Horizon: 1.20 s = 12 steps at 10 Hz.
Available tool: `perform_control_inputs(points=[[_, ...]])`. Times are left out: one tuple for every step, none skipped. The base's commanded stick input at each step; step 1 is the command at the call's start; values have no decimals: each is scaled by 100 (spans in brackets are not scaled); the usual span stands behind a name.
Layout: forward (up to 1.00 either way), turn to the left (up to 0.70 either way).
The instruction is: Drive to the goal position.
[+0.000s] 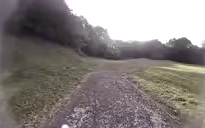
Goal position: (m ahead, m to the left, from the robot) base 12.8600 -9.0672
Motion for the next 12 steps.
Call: perform_control_inputs(points=[[50, 11], [50, 7], [50, 1], [50, 4], [50, 3], [50, 1], [50, 4], [50, 3], [50, 0], [50, 0], [50, 0], [50, 0]])
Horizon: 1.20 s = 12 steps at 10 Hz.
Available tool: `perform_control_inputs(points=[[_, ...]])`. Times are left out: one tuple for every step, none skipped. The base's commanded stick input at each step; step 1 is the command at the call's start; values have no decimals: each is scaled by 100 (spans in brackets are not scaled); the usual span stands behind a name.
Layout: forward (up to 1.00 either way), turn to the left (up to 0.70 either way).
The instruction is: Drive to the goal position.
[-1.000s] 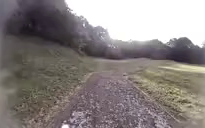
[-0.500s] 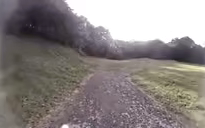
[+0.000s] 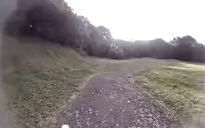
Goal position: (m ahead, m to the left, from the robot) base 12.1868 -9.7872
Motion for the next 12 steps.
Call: perform_control_inputs(points=[[50, 0], [50, 0], [50, 0], [50, 0], [50, 1], [50, 6], [50, 4], [50, 0], [50, 0], [50, 0], [50, 0], [50, 0]])
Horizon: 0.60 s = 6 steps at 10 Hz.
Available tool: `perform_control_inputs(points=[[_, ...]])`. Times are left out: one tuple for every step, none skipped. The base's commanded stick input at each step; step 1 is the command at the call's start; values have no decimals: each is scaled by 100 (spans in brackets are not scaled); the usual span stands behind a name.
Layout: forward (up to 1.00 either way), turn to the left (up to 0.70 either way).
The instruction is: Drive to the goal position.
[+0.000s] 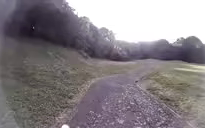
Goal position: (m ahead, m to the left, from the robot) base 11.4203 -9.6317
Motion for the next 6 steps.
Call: perform_control_inputs(points=[[50, 0], [50, 0], [50, 0], [50, 0], [50, 0], [50, -27]])
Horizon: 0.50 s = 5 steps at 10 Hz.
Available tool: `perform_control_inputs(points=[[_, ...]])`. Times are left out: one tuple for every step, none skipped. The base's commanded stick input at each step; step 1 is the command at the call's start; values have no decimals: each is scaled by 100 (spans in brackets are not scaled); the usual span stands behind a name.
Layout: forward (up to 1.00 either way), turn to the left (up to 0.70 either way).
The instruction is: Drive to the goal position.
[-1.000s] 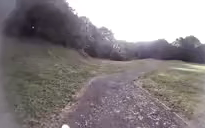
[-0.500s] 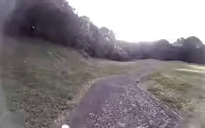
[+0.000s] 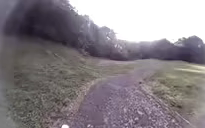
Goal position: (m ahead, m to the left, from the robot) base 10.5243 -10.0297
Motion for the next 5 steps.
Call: perform_control_inputs(points=[[50, -44], [50, -11], [50, 2], [50, 0], [50, 0]])
